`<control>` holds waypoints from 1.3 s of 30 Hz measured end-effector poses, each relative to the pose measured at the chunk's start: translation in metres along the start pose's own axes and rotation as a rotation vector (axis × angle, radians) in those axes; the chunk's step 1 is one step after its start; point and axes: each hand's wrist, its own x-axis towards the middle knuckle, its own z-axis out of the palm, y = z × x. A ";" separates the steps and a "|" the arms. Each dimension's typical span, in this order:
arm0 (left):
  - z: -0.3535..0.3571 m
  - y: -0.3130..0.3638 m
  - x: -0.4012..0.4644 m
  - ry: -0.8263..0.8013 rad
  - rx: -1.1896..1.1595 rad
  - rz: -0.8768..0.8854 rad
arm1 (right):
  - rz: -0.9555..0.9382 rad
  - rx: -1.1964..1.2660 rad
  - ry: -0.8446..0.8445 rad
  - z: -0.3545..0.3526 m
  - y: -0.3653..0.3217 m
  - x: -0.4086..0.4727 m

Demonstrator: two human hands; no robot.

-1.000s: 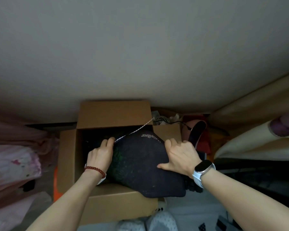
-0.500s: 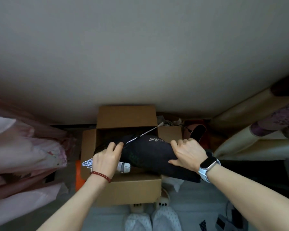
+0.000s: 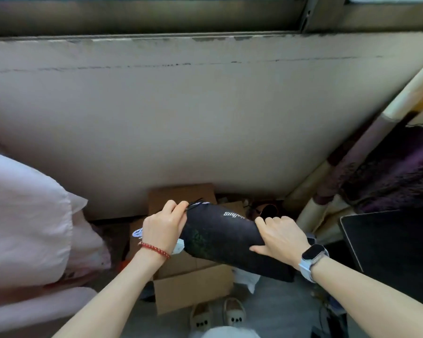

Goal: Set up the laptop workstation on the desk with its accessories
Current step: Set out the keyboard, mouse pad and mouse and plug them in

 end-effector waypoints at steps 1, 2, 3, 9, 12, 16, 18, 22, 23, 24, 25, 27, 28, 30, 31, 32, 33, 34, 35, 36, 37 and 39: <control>-0.008 0.005 0.005 0.013 -0.007 0.027 | 0.021 -0.011 0.015 -0.011 0.000 -0.009; -0.016 0.012 0.008 0.025 -0.015 0.063 | 0.039 -0.032 0.020 -0.023 0.001 -0.020; -0.024 0.020 0.011 0.035 -0.025 0.105 | 0.070 -0.060 0.021 -0.035 0.003 -0.033; -0.065 0.082 0.023 0.156 -0.073 0.268 | 0.268 -0.105 0.138 -0.072 0.018 -0.122; -0.090 0.130 0.022 0.222 -0.134 0.376 | 0.392 -0.139 0.174 -0.083 0.024 -0.186; -0.118 0.203 0.005 0.275 -0.227 0.472 | 0.569 -0.156 0.184 -0.092 0.028 -0.270; -0.134 0.244 -0.012 0.274 -0.278 0.525 | 0.675 -0.157 0.175 -0.094 0.027 -0.320; -0.165 0.327 -0.051 0.294 -0.414 0.646 | 0.841 -0.111 0.184 -0.088 0.020 -0.426; -0.172 0.346 -0.061 0.295 -0.436 0.671 | 0.876 -0.104 0.193 -0.085 0.017 -0.451; -0.177 0.367 -0.073 0.300 -0.454 0.699 | 0.912 -0.096 0.203 -0.081 0.015 -0.478; -0.181 0.385 -0.083 0.307 -0.467 0.724 | 0.946 -0.083 0.206 -0.076 0.012 -0.502; -0.186 0.423 -0.106 0.306 -0.487 0.778 | 1.019 -0.038 0.197 -0.065 0.005 -0.552; -0.187 0.437 -0.116 0.302 -0.491 0.802 | 1.044 -0.014 0.194 -0.058 0.001 -0.572; -0.185 0.465 -0.138 0.282 -0.507 0.857 | 1.099 0.040 0.178 -0.043 -0.009 -0.610; -0.183 0.479 -0.149 0.263 -0.518 0.888 | 1.131 0.060 0.163 -0.035 -0.014 -0.629; -0.181 0.493 -0.158 0.246 -0.523 0.921 | 1.166 0.075 0.146 -0.027 -0.018 -0.645; -0.178 0.505 -0.166 0.230 -0.526 0.950 | 1.196 0.091 0.125 -0.019 -0.021 -0.659; -0.176 0.518 -0.174 0.213 -0.532 0.980 | 1.228 0.112 0.098 -0.012 -0.025 -0.672; -0.173 0.529 -0.180 0.196 -0.540 1.003 | 1.254 0.130 0.074 -0.004 -0.028 -0.683; -0.170 0.539 -0.185 0.180 -0.553 1.021 | 1.276 0.148 0.057 0.004 -0.031 -0.692; -0.167 0.551 -0.189 0.163 -0.568 1.044 | 1.307 0.171 0.040 0.011 -0.033 -0.701; -0.159 0.571 -0.196 0.125 -0.574 1.087 | 1.362 0.234 0.024 0.025 -0.034 -0.716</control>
